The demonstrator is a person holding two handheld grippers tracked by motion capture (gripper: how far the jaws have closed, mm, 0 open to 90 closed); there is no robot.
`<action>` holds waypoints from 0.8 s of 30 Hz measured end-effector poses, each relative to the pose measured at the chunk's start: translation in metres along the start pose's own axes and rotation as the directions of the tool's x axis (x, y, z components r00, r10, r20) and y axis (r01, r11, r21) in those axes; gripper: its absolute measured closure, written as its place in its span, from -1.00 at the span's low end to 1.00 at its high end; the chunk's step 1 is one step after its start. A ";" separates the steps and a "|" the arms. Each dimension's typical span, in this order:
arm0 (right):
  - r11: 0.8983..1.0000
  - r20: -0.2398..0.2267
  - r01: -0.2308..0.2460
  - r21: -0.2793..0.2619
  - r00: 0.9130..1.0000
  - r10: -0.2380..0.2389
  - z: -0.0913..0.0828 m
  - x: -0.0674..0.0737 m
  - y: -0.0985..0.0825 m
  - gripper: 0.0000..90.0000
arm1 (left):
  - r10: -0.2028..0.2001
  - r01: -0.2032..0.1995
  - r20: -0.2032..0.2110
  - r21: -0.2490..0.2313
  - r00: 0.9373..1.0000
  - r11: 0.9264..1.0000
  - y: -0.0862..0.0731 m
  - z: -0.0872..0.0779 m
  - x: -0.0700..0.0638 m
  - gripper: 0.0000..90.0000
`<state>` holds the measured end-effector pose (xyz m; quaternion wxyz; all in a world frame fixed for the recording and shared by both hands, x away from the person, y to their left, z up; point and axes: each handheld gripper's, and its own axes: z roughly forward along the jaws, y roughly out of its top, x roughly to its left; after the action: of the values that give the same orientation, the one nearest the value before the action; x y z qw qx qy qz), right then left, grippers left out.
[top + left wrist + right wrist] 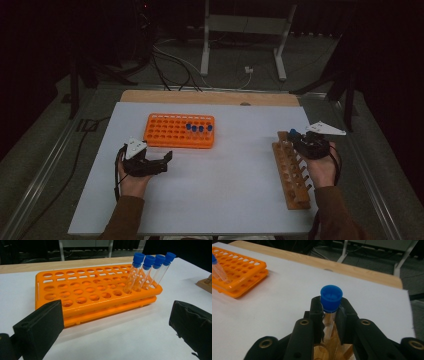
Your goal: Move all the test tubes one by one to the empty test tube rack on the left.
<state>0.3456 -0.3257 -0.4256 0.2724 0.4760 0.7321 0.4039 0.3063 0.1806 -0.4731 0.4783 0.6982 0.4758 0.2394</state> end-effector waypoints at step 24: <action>0.994 -0.032 0.048 -0.097 0.998 -0.051 -0.028 0.021 0.036 0.70 | 0.012 -0.012 -0.007 -0.010 1.000 1.000 0.002 -0.001 -0.003 -0.99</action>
<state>0.3324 -0.3074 -0.3802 0.2922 0.4369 0.7282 0.4399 0.3049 0.1781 -0.4709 0.4788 0.6978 0.4719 0.2472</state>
